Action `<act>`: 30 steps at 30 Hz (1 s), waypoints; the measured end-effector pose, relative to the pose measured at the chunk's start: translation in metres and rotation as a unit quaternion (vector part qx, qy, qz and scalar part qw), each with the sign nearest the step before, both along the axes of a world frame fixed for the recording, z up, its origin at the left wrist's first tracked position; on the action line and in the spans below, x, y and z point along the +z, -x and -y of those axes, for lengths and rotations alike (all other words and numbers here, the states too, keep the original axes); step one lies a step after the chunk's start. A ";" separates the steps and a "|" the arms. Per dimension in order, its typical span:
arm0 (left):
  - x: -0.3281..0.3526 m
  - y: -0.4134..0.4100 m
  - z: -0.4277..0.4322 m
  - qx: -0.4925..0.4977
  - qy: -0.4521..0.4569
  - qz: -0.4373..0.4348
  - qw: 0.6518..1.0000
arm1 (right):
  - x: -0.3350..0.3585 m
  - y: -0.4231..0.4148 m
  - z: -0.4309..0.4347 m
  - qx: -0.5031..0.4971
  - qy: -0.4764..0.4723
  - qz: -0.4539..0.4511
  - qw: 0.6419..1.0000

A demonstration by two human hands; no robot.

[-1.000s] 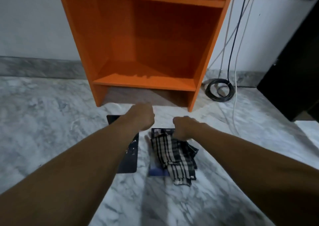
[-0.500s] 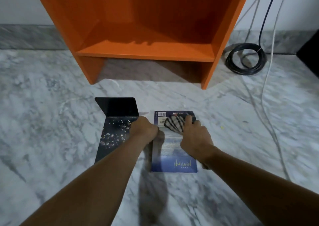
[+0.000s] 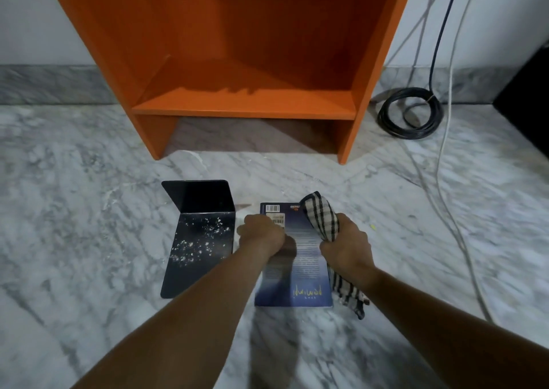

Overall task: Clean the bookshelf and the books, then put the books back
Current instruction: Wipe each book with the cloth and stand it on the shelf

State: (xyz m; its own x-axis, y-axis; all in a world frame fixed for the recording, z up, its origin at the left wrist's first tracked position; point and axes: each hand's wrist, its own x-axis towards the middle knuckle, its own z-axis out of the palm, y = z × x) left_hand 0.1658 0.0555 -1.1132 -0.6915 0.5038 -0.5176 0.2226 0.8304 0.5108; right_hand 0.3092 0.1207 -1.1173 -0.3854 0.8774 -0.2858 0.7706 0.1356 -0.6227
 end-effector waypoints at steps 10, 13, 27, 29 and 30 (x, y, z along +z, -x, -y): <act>-0.005 0.011 0.006 0.118 -0.113 0.131 0.978 | -0.005 0.007 -0.002 -0.062 0.009 0.012 0.998; -0.009 0.008 0.009 0.122 -0.172 0.190 0.959 | -0.008 0.006 -0.002 -0.043 -0.006 0.010 0.999; 0.056 0.019 0.019 0.056 -0.345 0.247 0.904 | 0.130 0.016 -0.019 0.024 -0.270 -0.173 0.947; 0.083 0.016 0.020 0.055 -0.366 0.255 0.894 | 0.126 0.013 0.010 0.149 -0.272 -0.152 0.938; 0.096 0.016 0.020 0.060 -0.379 0.275 0.882 | 0.117 0.006 0.028 0.214 -0.280 -0.133 0.926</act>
